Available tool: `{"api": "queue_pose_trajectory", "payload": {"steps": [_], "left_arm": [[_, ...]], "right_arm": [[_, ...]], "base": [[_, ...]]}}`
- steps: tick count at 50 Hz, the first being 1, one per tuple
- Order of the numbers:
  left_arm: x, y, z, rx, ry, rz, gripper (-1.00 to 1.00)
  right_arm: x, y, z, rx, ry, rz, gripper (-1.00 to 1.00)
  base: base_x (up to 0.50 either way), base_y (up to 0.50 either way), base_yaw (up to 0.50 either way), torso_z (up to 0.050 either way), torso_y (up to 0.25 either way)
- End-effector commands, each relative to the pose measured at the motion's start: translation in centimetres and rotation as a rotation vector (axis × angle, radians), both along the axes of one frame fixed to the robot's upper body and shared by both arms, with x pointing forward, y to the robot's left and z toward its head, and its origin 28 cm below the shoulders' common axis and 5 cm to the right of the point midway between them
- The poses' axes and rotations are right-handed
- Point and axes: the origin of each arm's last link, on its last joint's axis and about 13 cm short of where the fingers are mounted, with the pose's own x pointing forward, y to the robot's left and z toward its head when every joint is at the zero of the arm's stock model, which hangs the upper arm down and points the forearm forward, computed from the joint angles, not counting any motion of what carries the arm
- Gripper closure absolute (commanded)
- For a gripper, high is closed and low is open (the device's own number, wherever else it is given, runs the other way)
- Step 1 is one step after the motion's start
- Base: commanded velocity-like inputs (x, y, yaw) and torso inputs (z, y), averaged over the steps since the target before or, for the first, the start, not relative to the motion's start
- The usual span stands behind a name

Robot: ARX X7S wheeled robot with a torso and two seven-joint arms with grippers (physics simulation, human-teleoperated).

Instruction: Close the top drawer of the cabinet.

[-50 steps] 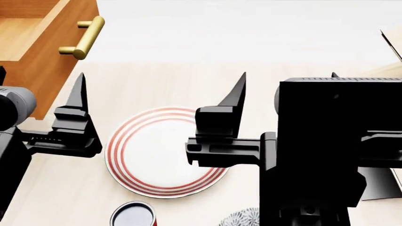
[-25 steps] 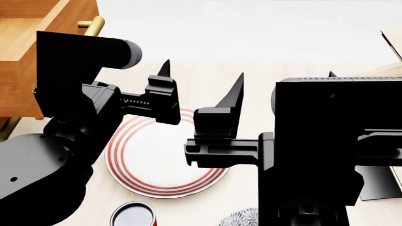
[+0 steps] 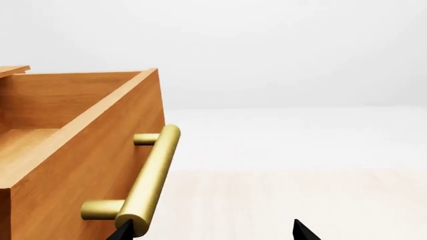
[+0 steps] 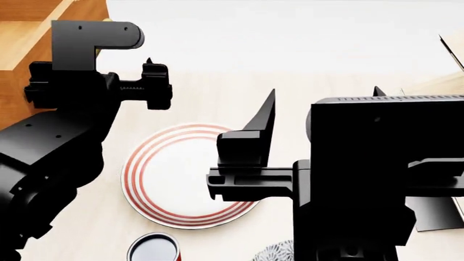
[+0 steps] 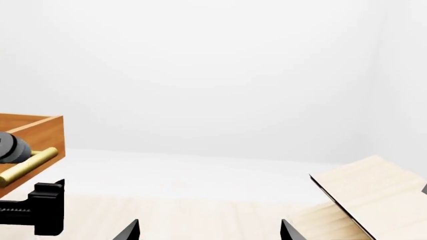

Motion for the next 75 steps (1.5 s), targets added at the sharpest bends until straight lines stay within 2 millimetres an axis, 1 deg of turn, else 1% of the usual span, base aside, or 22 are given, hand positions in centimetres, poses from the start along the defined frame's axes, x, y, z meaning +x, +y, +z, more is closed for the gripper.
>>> {"api": "queue_pose_trajectory", "payload": {"steps": [1, 2, 11, 22, 27, 33, 39, 49, 61, 75], "left_arm": [[3.0, 11.0, 2.2, 0.054, -0.039, 0.396, -1.0], [3.3, 12.9, 0.7, 0.068, 0.033, 0.458, -1.0], [3.3, 14.7, 0.4, 0.075, 0.045, 0.515, -1.0], [2.9, 16.4, 0.4, 0.08, 0.054, 0.572, -1.0], [3.1, 16.6, 0.0, 0.08, 0.059, 0.578, -1.0], [3.1, 16.3, -0.2, 0.08, 0.06, 0.567, -1.0], [3.0, 16.0, 0.2, 0.084, 0.057, 0.558, -1.0], [3.0, 16.0, 0.1, 0.084, 0.062, 0.56, -1.0], [3.2, 16.7, -0.6, 0.08, 0.086, 0.596, -1.0], [2.6, 16.9, -0.7, 0.078, 0.102, 0.615, -1.0]], "right_arm": [[0.8, 1.3, -0.2, -0.014, 0.023, 0.015, -1.0], [0.9, 1.4, -0.2, -0.017, 0.024, 0.015, -1.0], [1.1, 1.6, -0.1, -0.018, 0.023, 0.017, -1.0], [1.1, 1.7, -0.2, -0.019, 0.025, 0.019, -1.0], [1.2, 1.7, -0.3, -0.019, 0.028, 0.02, -1.0], [1.1, 1.6, -0.4, -0.019, 0.03, 0.021, -1.0], [1.1, 1.6, -0.5, -0.016, 0.032, 0.019, -1.0], [1.2, 1.6, -0.6, -0.013, 0.036, 0.018, -1.0], [1.2, 1.6, -0.8, -0.014, 0.039, 0.019, -1.0], [1.3, 1.6, -0.8, -0.014, 0.039, 0.019, -1.0]], "base": [[0.0, 0.0, 0.0, 0.0, 0.0], [0.0, 0.0, 0.0, 0.0, 0.0], [0.0, 0.0, 0.0, 0.0, 0.0], [0.0, 0.0, 0.0, 0.0, 0.0], [0.0, 0.0, 0.0, 0.0, 0.0], [0.0, 0.0, 0.0, 0.0, 0.0], [0.0, 0.0, 0.0, 0.0, 0.0], [0.0, 0.0, 0.0, 0.0, 0.0], [0.0, 0.0, 0.0, 0.0, 0.0], [0.0, 0.0, 0.0, 0.0, 0.0]]}}
